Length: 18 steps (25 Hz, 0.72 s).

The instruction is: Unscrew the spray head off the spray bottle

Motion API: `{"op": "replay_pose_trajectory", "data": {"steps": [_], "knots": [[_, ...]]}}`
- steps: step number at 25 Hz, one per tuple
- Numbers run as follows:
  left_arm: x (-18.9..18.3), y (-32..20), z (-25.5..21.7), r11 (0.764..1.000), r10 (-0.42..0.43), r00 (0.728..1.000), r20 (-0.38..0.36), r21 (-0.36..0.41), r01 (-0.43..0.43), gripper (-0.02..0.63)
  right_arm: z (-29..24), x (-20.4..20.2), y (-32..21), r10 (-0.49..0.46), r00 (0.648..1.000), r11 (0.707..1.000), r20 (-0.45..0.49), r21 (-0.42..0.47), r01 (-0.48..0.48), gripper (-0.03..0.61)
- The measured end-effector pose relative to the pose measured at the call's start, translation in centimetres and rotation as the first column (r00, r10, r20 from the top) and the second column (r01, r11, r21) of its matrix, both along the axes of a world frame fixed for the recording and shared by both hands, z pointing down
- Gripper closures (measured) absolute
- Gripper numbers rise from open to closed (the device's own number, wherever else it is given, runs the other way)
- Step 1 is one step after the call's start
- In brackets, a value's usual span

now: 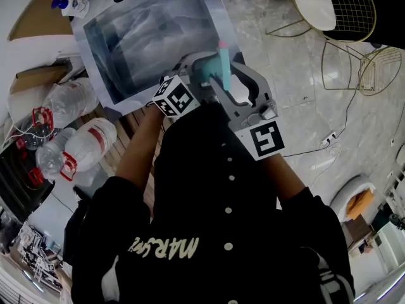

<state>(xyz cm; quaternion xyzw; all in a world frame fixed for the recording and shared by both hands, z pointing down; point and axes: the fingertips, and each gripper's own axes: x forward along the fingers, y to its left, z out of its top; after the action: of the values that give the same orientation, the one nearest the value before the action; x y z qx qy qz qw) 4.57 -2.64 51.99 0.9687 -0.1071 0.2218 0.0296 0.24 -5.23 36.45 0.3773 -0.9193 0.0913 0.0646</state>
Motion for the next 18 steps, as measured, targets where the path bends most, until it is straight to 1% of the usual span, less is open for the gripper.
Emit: {"op": "replay_pose_trajectory", "data": {"steps": [4,8,12,18], "knots": [[0.0,0.0,0.0,1.0,0.002,1.0,-0.001,0.0,-0.002,0.212,-2.2,0.6,0.1,0.005,0.999,1.0,0.045,-0.001,-0.005,0.416],[0.0,0.2,-0.1,1.0,0.005,1.0,-0.004,-0.001,-0.005,0.212,-4.7,1.4,0.0,0.019,0.997,1.0,0.074,0.019,-0.02,0.416],[0.0,0.2,-0.1,1.0,0.004,1.0,-0.005,-0.006,-0.004,0.212,-6.8,2.6,0.2,0.004,0.997,0.999,0.078,0.051,-0.008,0.416],[0.2,0.3,-0.1,1.0,0.021,1.0,0.014,-0.005,-0.021,0.212,-9.6,4.2,-0.2,0.035,0.995,0.995,0.091,0.09,-0.043,0.416]]}}
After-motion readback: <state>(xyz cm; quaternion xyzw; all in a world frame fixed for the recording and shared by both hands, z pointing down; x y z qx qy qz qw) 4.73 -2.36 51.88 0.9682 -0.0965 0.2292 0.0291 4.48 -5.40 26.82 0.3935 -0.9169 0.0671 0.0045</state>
